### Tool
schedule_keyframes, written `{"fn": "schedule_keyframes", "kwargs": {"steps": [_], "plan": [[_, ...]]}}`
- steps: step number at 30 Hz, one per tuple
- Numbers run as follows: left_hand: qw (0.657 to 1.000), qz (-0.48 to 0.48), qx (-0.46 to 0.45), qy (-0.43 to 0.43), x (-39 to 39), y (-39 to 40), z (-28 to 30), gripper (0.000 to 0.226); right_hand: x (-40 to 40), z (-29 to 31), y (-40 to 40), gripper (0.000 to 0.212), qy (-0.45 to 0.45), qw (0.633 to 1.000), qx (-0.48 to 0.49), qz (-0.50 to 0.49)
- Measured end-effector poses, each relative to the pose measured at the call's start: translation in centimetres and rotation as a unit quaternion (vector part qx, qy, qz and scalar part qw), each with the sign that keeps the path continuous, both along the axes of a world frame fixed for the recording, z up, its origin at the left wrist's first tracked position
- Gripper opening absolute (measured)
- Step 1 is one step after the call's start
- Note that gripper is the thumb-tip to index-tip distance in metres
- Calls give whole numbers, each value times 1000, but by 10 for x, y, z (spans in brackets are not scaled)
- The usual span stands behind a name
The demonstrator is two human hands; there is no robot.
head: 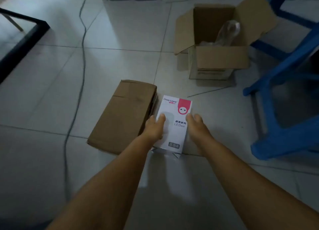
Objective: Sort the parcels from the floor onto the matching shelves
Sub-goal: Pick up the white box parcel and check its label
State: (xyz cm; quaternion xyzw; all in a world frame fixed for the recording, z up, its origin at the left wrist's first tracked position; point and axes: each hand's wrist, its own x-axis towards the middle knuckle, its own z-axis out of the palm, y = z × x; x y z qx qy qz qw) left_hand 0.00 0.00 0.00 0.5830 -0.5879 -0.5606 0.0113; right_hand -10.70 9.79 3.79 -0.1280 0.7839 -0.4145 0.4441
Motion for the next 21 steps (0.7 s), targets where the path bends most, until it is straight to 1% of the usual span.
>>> {"fn": "schedule_keyframes", "kwargs": {"steps": [1,3,5,7,9,12,14,16,18,21], "plan": [[1000,-5,6,-9,-1,-2,-3,69,3,-3,-4,40,5,1000,1,10],[999,-9,14,-28,-4,-5,-9,68,2,-29,-10,41,15,1000,6,8],[999,9,42,-3,-8,-10,-15,61,4,-49,-16,46,15,999,21,21],[997,24,67,12,-10,-10,-19,57,3,-60,-18,58,35,998,45,30],[997,26,60,31,-8,-6,-19,48,0,-66,-17,70,58,997,54,27],[997,-5,59,56,-5,-6,-22,37,-6,-70,-9,94,63,996,64,22],[992,-41,76,87,-5,-5,-20,44,-10,-73,-4,111,53,995,82,6],[987,-73,80,120,-10,-3,-18,52,-13,-75,-2,121,19,995,88,-36],[982,-99,66,145,-15,3,-15,52,-15,-77,-3,123,-10,993,86,-76],[976,-122,61,171,-19,6,-19,46,-13,-75,-1,119,4,991,85,-103]]}}
